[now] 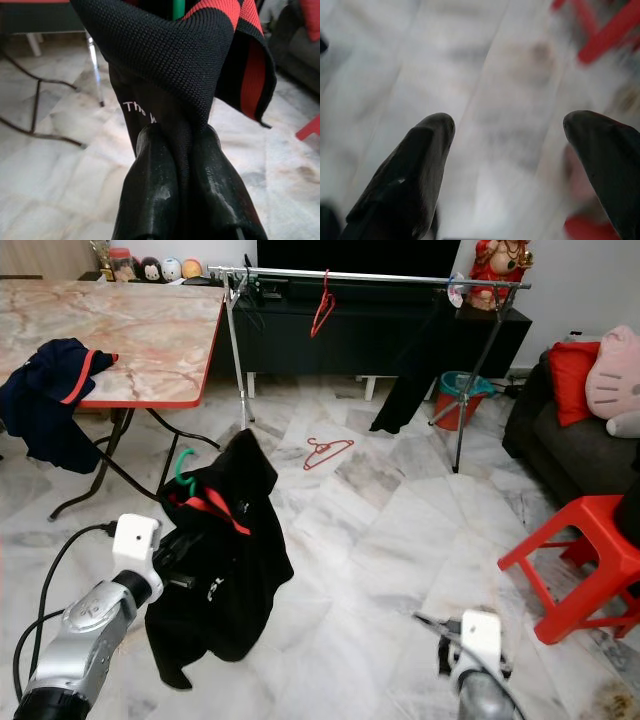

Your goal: Hang hanger

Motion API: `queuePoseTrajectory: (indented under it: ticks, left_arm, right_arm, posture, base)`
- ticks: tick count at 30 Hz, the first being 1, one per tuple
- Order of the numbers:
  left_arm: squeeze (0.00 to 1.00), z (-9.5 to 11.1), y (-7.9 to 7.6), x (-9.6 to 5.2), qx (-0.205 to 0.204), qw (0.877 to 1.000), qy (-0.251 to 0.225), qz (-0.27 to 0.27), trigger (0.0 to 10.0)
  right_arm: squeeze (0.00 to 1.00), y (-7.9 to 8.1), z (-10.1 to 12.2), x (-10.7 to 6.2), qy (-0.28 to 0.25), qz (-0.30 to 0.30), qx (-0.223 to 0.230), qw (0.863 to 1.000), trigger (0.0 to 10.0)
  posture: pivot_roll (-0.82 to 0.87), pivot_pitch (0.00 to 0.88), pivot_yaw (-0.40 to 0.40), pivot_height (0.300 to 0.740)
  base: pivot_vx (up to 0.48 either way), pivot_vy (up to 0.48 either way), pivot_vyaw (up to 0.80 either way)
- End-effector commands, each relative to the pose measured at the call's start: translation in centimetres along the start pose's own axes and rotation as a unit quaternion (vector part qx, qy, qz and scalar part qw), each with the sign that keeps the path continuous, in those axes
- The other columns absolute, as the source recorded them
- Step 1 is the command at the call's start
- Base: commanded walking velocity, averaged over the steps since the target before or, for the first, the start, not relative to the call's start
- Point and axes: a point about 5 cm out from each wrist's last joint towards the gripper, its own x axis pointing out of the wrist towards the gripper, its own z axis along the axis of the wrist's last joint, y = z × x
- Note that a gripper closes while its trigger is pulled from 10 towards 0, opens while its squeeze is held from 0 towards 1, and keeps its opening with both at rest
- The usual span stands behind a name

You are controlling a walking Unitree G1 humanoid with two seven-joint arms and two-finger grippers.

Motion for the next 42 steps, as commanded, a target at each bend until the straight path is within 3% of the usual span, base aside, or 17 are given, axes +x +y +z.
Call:
queuePoseTrajectory:
  ticks: [1,7,14,26,33,37,42]
  left_arm:
    - [0.0,0.5,0.0,-0.4,0.005,1.0,-0.013,0.007,10.0]
    - [0.0,-0.7,1.1,-1.4,0.024,0.998,0.01,0.059,10.0]
    - [0.0,-2.7,1.3,-2.1,0.038,0.996,0.038,0.077,10.0]
    - [0.0,-1.5,0.7,-2.0,0.049,0.995,0.018,0.091,10.0]
    - [0.0,-1.5,1.1,-2.5,0.042,0.994,0.021,0.1,10.0]
    - [0.0,-1.6,1.6,-2.5,0.041,0.993,0.026,0.111,10.0]
    - [0.0,-1.4,1.1,-2.3,0.04,0.993,0.023,0.107,10.0]
  right_arm:
    - [0.0,0.0,-2.0,-0.5,0.037,-0.007,0.005,0.999,10.0]
    - [0.0,1.7,-5.3,-1.7,0.076,0.019,-0.004,0.997,10.0]
    - [0.0,2.1,-6.2,-2.1,0.09,0.028,0.007,0.996,10.0]
    - [0.0,1.7,-7.2,-2.5,0.102,0.009,0.029,0.994,10.0]
    - [0.0,2.3,-7.1,-2.6,0.095,0.019,0.039,0.995,10.0]
    - [0.0,2.6,-7.4,-2.7,0.102,0.03,0.023,0.994,10.0]
    - [0.0,2.4,-7.7,-2.8,0.106,0.031,0.015,0.994,10.0]
  posture:
    - [-0.04,0.0,-0.021,0.74]
    - [-0.04,0.0,0.002,0.74]
    - [-0.08,0.0,0.021,0.74]
    - [-0.08,0.0,0.055,0.74]
    - [-0.11,0.0,0.079,0.74]
    - [-0.11,0.0,0.077,0.74]
    - [-0.11,0.0,0.062,0.74]
  base:
    - [0.0,0.0,0.0]
    - [0.0,0.0,0.0]
    - [0.0,0.0,0.0]
    - [0.0,0.0,0.0]
    - [0.0,0.0,0.0]
    - [0.0,0.0,0.0]
    - [0.0,0.0,0.0]
